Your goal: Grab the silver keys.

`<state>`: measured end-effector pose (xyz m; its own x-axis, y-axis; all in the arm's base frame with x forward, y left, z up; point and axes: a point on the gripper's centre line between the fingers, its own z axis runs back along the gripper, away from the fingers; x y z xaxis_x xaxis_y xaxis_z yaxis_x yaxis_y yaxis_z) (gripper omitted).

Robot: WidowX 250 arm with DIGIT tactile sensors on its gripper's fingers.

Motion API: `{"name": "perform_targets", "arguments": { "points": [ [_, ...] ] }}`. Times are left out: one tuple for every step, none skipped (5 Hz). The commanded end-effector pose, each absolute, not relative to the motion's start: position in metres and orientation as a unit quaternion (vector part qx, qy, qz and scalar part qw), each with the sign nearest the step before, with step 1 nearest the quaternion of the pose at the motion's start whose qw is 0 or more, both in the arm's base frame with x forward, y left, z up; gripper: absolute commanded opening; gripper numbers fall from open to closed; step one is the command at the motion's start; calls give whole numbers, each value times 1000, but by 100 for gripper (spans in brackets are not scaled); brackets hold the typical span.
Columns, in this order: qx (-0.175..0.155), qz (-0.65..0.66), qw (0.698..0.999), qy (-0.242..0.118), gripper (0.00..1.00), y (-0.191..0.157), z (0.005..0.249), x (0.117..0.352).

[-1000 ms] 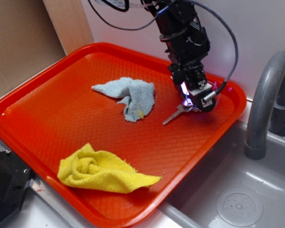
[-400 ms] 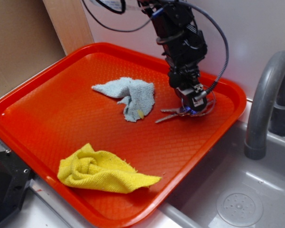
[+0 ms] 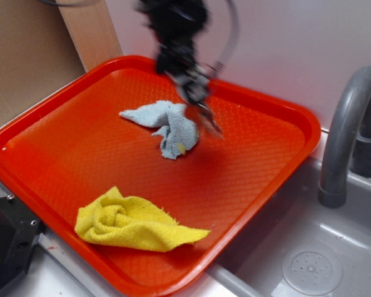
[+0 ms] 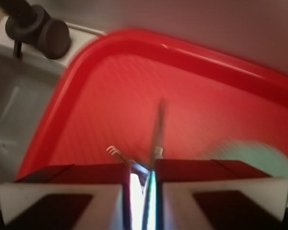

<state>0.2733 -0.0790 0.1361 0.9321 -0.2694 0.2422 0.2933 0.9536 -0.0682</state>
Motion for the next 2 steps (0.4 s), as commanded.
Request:
{"name": "perform_targets", "arguments": {
  "points": [
    [68,31,995,-62,0,-12,223,207],
    [60,63,994,-63,0,37,227,188]
  ]
}}
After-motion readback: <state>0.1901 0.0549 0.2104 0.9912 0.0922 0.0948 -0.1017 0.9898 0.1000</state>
